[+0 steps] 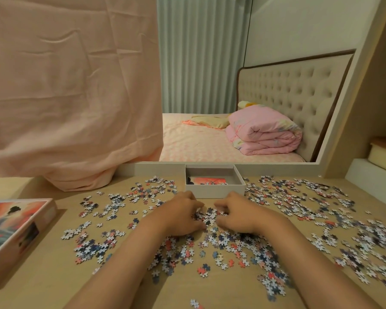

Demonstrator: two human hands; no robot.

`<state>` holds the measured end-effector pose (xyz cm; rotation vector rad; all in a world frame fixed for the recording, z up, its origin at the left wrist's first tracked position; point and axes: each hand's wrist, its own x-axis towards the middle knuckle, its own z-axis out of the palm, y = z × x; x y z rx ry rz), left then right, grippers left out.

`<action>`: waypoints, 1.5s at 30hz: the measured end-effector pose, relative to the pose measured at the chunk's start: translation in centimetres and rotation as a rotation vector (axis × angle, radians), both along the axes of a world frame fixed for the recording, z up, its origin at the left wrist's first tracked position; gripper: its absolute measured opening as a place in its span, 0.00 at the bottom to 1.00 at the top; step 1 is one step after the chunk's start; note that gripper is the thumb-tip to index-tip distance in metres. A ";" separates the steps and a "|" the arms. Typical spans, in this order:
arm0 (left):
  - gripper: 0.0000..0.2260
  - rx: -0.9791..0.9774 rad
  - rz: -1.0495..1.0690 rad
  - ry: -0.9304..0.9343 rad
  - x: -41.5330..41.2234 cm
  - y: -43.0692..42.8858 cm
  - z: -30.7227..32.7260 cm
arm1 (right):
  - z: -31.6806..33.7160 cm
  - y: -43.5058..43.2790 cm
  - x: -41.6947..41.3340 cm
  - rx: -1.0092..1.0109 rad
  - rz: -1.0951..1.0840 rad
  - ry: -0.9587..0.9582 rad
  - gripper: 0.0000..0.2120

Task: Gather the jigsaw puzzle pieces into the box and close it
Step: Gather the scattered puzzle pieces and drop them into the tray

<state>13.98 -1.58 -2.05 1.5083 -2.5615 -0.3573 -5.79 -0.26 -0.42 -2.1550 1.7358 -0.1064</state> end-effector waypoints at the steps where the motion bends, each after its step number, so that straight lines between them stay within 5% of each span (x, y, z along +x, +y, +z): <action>1: 0.28 0.011 0.010 -0.028 0.1 0.0 0.0 | -0.1 0.1 0.1 -0.002 -0.004 0.024 0.32; 4: 0.25 0.024 0.004 -0.025 0.1 0.1 -0.1 | -0.8 0.0 0.9 -0.045 -0.018 0.086 0.32; 9: 0.15 -0.026 -0.017 0.111 -0.3 0.0 -0.3 | -1.1 -0.1 1.8 -0.143 0.012 -0.052 0.15; 16: 0.09 -0.101 -0.006 0.228 -0.3 -0.1 -0.4 | -1.3 -0.1 2.2 -0.208 -0.043 -0.155 0.05; 27: 0.03 -0.053 0.126 0.520 -0.1 -2.5 1.4 | 2.1 -2.1 0.9 -0.286 -0.129 -0.384 0.08; 32: 0.04 -0.100 0.163 0.593 -1.1 -6.3 4.8 | 4.6 -5.7 0.4 -0.412 -0.139 -0.250 0.07; 37: 0.09 -0.095 0.111 0.421 -2.7 -8.6 4.1 | 2.7 -8.3 0.1 -0.334 -0.084 0.035 0.13; 45: 0.15 -0.155 0.078 0.206 -1.7 -8.5 1.9 | 1.5 -8.0 -1.0 -0.345 -0.058 -0.137 0.14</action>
